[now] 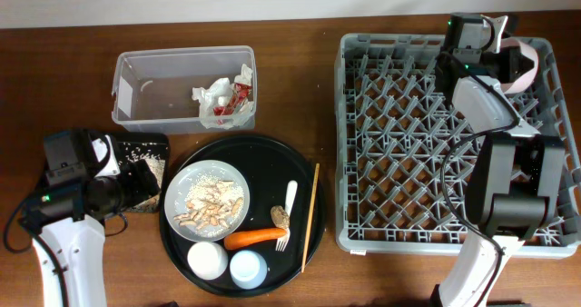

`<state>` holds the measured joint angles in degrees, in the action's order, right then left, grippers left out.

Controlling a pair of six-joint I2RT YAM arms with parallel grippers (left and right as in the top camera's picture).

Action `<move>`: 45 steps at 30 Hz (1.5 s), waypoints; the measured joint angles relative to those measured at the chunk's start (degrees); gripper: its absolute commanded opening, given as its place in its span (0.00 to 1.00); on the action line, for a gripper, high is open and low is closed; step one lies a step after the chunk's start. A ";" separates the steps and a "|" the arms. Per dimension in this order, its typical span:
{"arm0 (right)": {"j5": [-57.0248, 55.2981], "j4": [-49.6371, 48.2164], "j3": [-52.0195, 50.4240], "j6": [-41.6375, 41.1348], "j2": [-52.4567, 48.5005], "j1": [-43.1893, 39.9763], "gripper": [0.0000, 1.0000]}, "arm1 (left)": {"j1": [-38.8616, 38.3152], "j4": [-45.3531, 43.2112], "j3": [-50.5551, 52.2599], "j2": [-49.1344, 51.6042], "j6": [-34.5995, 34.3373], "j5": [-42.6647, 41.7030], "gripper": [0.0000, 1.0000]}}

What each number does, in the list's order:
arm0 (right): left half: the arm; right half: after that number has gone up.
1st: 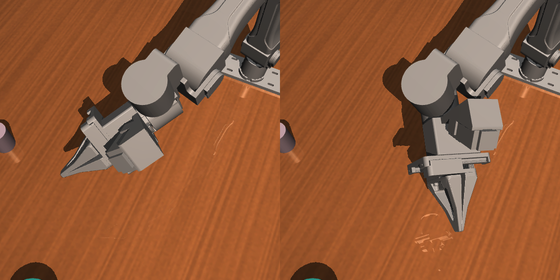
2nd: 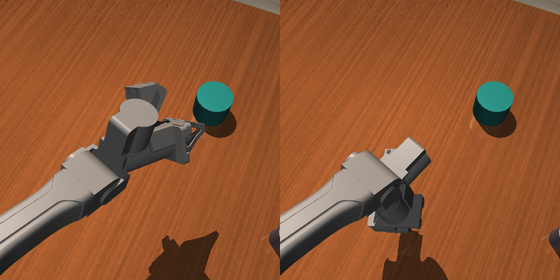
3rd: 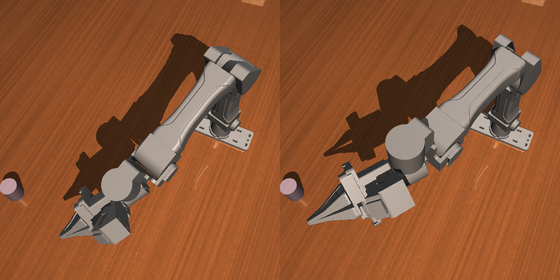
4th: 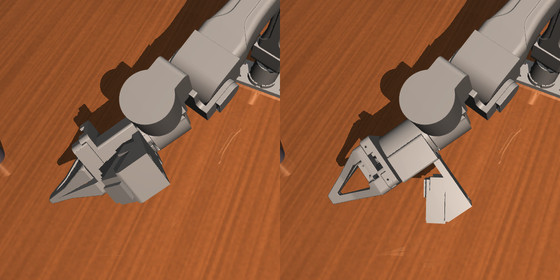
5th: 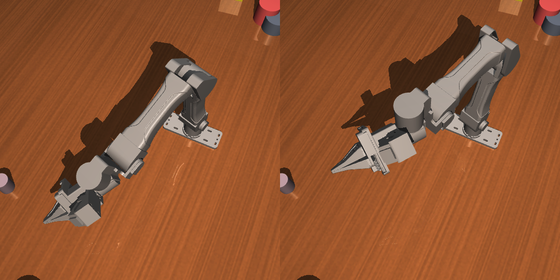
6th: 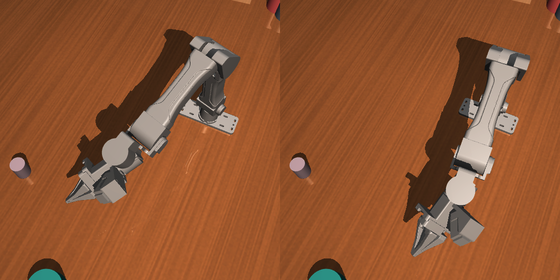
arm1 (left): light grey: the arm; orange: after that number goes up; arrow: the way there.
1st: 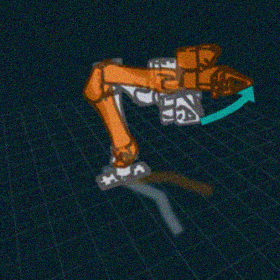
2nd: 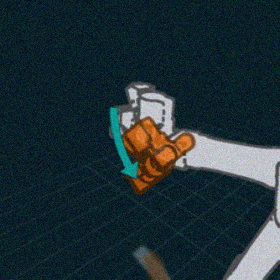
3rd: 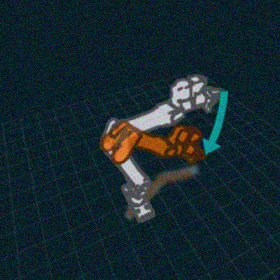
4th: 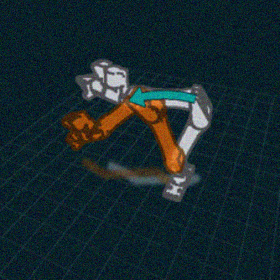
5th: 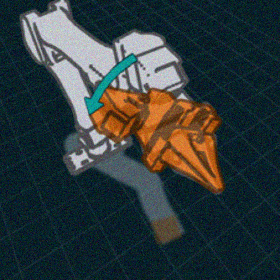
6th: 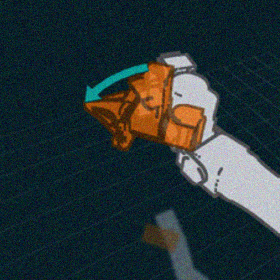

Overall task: Sort waste into correct bins and load items into the dishwasher rack
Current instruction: 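Place the pink bowl upright in the rack's back corner and release, then grasp the light blue cup from the round tray with the right gripper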

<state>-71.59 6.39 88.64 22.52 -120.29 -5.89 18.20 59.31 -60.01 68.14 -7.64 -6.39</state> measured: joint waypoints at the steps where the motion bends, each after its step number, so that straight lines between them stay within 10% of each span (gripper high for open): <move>1: -0.15 -0.07 -0.11 -0.02 0.00 -0.02 0.04 | 0.00 0.02 0.00 0.00 0.02 0.00 0.79; 8: 3.34 4.61 -1.55 0.20 0.00 7.17 0.54 | 0.00 0.02 0.00 0.00 0.00 0.00 0.79; 16: 12.61 31.19 -2.54 -18.97 6.54 8.61 0.64 | 0.00 -0.17 0.00 0.00 0.02 0.00 0.79; 25: 81.22 70.95 -1.70 -23.47 29.18 15.98 0.69 | 0.00 -0.17 0.00 0.00 0.00 0.48 0.80; 33: 85.44 58.16 -5.57 -22.29 29.86 60.13 0.73 | 0.00 0.02 0.00 0.00 -0.17 0.90 0.81; 45: 71.54 44.89 -9.81 -30.01 14.40 77.90 0.77 | 0.00 0.28 0.00 0.00 -0.17 0.92 0.81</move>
<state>-0.05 51.29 78.83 -7.49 -105.89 72.01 18.20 59.59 -60.01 68.14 -7.81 -5.48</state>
